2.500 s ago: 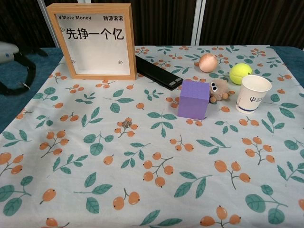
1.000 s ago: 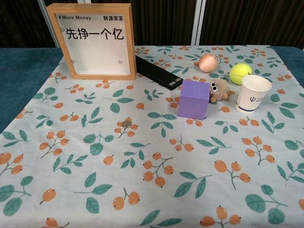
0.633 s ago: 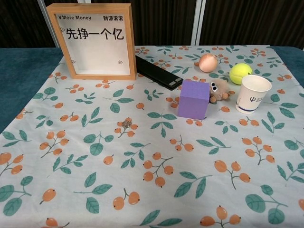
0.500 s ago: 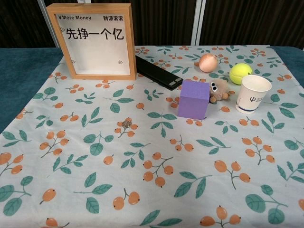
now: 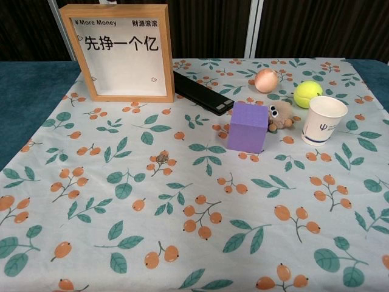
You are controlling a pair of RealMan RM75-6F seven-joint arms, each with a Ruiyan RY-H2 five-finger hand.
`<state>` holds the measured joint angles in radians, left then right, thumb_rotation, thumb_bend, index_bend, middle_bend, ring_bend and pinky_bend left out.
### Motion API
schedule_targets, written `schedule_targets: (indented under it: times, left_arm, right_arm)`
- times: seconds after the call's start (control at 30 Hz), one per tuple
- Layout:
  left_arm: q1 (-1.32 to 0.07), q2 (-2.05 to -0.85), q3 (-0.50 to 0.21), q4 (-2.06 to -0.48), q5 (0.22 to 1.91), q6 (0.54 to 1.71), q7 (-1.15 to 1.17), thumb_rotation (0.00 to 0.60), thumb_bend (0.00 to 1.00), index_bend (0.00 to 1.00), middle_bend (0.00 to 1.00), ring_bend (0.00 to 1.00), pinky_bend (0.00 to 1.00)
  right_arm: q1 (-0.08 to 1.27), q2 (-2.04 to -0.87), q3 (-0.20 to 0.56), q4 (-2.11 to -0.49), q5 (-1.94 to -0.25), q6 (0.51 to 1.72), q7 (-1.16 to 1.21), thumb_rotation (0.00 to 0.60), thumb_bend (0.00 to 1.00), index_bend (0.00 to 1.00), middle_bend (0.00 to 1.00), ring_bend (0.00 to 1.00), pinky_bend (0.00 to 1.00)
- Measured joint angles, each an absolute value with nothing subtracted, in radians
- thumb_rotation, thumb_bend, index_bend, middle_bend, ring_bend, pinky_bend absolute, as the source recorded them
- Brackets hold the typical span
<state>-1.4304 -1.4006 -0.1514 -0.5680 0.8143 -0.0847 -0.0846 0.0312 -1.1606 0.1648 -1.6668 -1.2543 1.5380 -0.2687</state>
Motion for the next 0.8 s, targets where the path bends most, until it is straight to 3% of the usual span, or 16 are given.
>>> schedule_targets:
  times: [0.8]
  left_arm:
    - [-1.43,-1.401,-0.171,-0.587,0.931,-0.084,-0.164,0.6,0.58,0.55,0.03,0.0,0.0]
  right_arm:
    - [0.029,-1.158,0.171,-1.678,-1.237,1.538,-0.276,0.6,0.26,0.13,0.03,0.0,0.0]
